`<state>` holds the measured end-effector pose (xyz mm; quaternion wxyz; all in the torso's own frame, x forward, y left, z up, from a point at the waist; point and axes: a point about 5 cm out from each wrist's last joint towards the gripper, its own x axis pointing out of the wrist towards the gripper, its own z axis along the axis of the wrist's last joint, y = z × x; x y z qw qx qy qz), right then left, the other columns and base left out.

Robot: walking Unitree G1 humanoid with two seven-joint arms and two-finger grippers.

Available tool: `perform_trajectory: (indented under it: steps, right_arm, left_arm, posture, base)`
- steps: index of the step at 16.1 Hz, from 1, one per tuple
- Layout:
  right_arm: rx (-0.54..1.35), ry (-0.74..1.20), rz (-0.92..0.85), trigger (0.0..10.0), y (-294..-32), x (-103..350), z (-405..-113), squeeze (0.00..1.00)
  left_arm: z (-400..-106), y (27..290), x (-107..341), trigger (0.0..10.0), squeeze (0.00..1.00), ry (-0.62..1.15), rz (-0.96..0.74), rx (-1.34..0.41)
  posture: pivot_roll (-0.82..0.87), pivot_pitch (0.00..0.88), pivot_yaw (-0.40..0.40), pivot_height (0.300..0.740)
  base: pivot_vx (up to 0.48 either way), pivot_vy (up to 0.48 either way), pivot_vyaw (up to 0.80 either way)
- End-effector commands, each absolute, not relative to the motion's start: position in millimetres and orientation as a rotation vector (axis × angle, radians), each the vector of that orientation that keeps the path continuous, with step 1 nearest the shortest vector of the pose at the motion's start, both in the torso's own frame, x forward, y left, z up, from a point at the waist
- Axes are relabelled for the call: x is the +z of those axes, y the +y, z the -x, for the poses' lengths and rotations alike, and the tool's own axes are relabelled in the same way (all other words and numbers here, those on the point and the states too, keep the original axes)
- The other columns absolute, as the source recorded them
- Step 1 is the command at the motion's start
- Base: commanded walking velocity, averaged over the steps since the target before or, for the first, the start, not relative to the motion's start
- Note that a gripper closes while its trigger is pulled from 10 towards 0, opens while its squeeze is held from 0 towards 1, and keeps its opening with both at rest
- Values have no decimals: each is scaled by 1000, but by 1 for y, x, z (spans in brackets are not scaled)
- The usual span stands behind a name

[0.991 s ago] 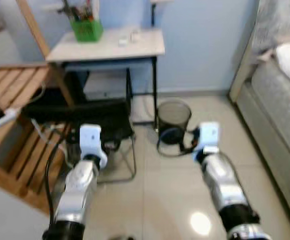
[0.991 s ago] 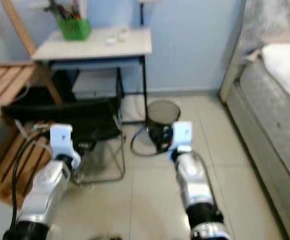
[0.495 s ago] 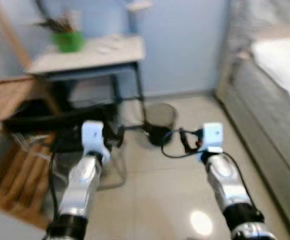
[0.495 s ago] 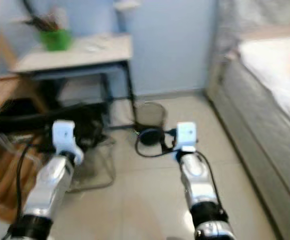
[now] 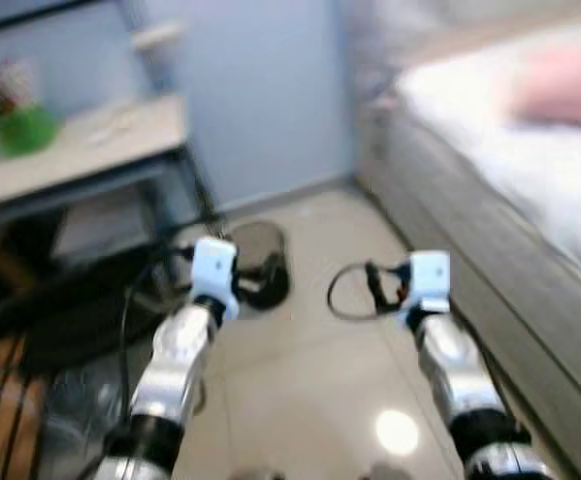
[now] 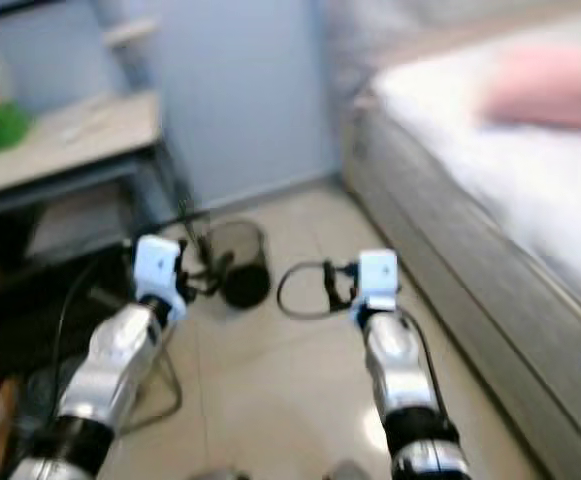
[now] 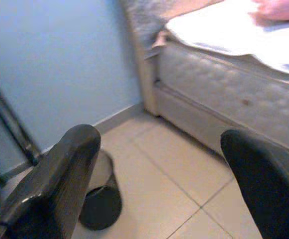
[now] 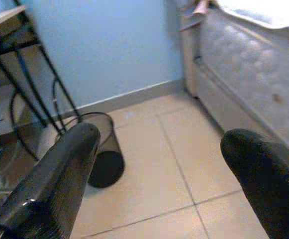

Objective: Clean up the room

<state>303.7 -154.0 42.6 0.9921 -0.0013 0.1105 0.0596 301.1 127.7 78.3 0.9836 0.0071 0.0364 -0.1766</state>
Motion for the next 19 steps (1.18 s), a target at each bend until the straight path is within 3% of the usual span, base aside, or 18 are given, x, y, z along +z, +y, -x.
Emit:
perform_trajectory:
  steps: [1,4,5,6,7,8,9,12,17,19]
  right_arm:
    - [159,202,-5,10000,-138,45,-306,0]
    - [164,193,38,10000,-141,44,-305,0]
    - [179,156,126,10000,-141,49,-304,0]
    - [217,125,145,10000,-144,57,-301,0]
    - [213,141,134,10000,-150,58,-301,0]
    - [220,161,158,10000,-170,64,-304,0]
    - [230,158,175,10000,-178,72,-310,0]
    - [228,145,130,10000,-167,75,-315,0]
    - [220,152,89,10000,-144,62,-309,0]
    - [226,138,98,10000,-143,61,-308,0]
  left_arm:
    - [-301,143,73,10000,0,101,-30,-315]
    - [-297,153,67,10000,0,110,2,-258]
    - [-293,165,65,10000,0,99,72,-185]
    - [-266,186,41,10000,0,155,81,-91]
    - [-259,186,33,10000,0,174,87,-83]
    - [-255,172,24,10000,0,184,123,-72]
    - [-262,157,28,10000,0,162,139,-79]
    - [-270,151,39,10000,0,119,112,-117]
    - [-288,153,66,10000,0,16,74,-205]
    - [-289,150,68,10000,0,12,58,-245]
  posture:
    - [-168,0,174,740]
    - [-166,0,163,740]
    - [-170,0,159,740]
    - [-193,0,113,740]
    - [-195,0,93,740]
    - [-215,0,21,740]
    - [-216,0,-1,740]
    - [-204,0,21,740]
    - [-191,0,104,740]
    - [-194,0,118,740]
  base:
    - [0,0,-594]
    - [0,0,-590]
    - [0,0,-587]
    - [0,0,-594]
    - [0,0,-600]
    - [0,0,0]
    - [0,0,0]
    - [0,0,0]
    - [422,0,0]
    - [450,0,-728]
